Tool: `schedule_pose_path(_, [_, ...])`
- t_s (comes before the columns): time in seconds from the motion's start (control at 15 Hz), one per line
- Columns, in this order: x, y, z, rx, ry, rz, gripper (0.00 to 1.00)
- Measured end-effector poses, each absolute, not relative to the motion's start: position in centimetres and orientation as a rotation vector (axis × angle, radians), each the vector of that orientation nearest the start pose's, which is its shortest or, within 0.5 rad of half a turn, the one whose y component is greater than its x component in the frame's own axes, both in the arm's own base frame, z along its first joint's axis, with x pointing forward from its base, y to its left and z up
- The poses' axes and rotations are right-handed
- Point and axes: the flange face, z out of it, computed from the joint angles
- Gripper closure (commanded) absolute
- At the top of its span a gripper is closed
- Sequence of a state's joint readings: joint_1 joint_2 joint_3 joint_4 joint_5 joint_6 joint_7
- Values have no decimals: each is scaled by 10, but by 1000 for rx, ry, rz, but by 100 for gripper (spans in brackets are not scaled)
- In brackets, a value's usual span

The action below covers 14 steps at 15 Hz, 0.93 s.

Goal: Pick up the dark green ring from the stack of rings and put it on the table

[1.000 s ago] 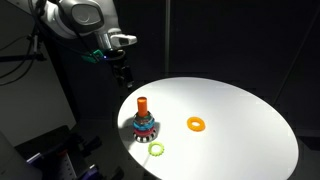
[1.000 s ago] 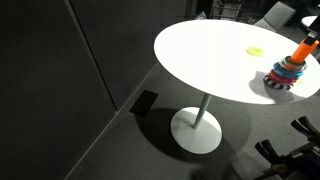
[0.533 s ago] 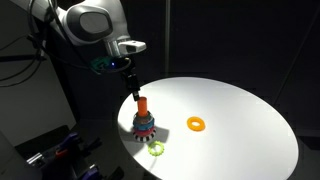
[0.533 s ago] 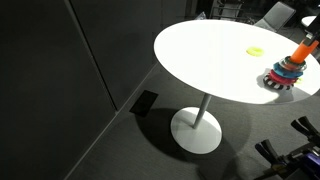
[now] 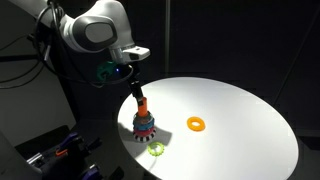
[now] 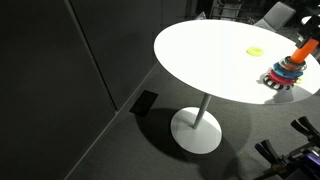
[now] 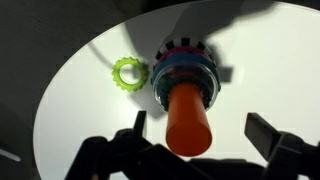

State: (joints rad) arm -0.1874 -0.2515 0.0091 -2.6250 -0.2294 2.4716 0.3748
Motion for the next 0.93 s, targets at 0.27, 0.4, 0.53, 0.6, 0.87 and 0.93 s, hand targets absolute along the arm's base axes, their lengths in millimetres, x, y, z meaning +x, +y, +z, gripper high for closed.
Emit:
schedule_pose_path(0.27, [421,-76,332,-3198,635,-230,0])
schedule_pose_path(0.4, [421,-76,327,-3187,639,-259,0])
schedule_pose_path(0.53, [420,-76,323,-3178,645,-278,0])
schedule_pose_path(0.6, [419,-76,321,-3174,650,-282,0])
schedule_pose_path(0.87, [416,-75,310,-3166,663,-270,0])
schedule_pose_path(0.93, [414,-75,307,-3166,664,-263,0])
